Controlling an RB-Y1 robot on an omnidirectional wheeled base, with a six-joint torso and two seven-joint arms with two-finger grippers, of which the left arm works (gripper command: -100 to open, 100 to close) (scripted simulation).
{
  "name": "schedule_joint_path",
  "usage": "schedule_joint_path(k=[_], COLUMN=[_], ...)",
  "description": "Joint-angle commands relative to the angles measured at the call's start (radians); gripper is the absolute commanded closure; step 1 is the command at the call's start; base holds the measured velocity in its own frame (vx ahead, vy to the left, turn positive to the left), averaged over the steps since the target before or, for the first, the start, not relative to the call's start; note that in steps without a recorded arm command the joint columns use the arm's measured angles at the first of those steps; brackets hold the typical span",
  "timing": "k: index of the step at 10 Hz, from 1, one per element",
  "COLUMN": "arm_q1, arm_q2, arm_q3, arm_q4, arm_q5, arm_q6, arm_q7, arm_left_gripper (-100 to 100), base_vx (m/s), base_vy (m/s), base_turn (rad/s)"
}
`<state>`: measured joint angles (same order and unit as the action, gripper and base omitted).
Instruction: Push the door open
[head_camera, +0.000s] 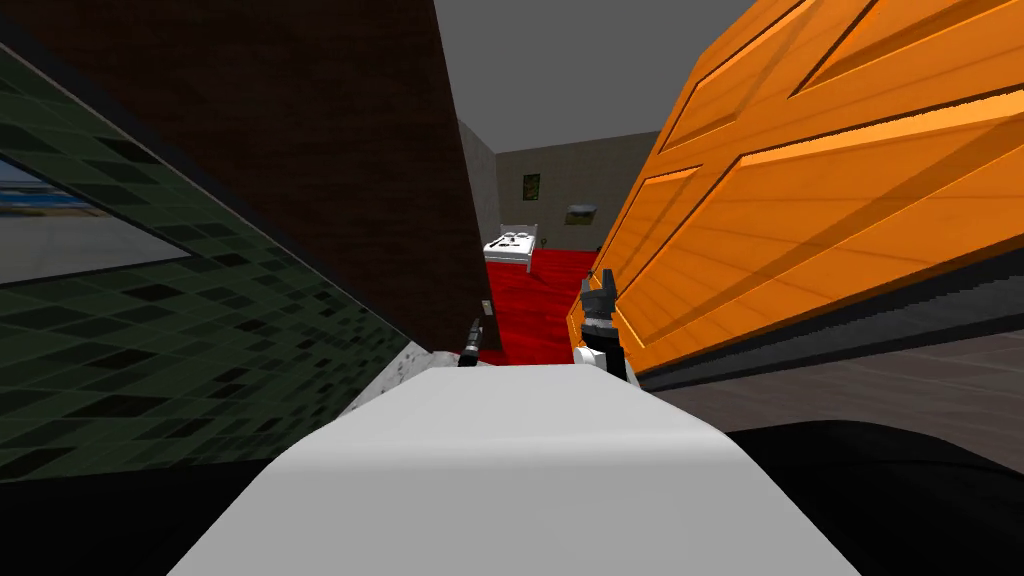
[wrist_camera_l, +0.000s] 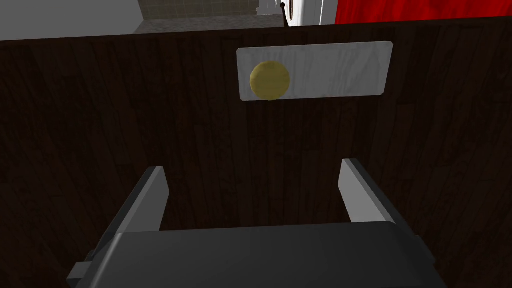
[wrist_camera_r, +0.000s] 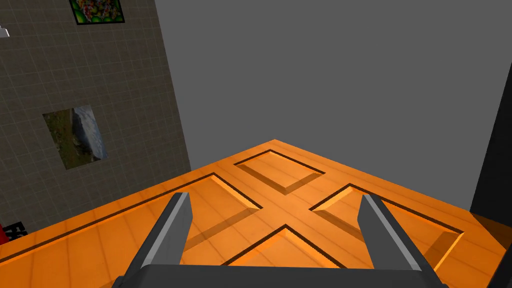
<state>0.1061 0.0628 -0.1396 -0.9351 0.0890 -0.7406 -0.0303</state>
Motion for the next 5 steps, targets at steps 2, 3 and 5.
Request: schedule_joint_path(k=[2, 3, 5], arm_q1=[-0.004, -0.006, -0.010], arm_q2=[0.003, 0.002, -0.001], arm_q3=[0.005, 0.008, 0.013], arm_q4=[0.005, 0.008, 0.015], arm_q5=[0.002, 0.003, 0.004], arm_q6=[-0.005, -0.008, -0.014], arm_q7=[-0.002, -0.003, -0.005], arm_left_gripper=[-100, -100, -100], base_vx=[0.203, 0.191, 0.202], base_vy=[0.006, 0.007, -0.032], base_turn=[-0.021, -0.023, -0.028])
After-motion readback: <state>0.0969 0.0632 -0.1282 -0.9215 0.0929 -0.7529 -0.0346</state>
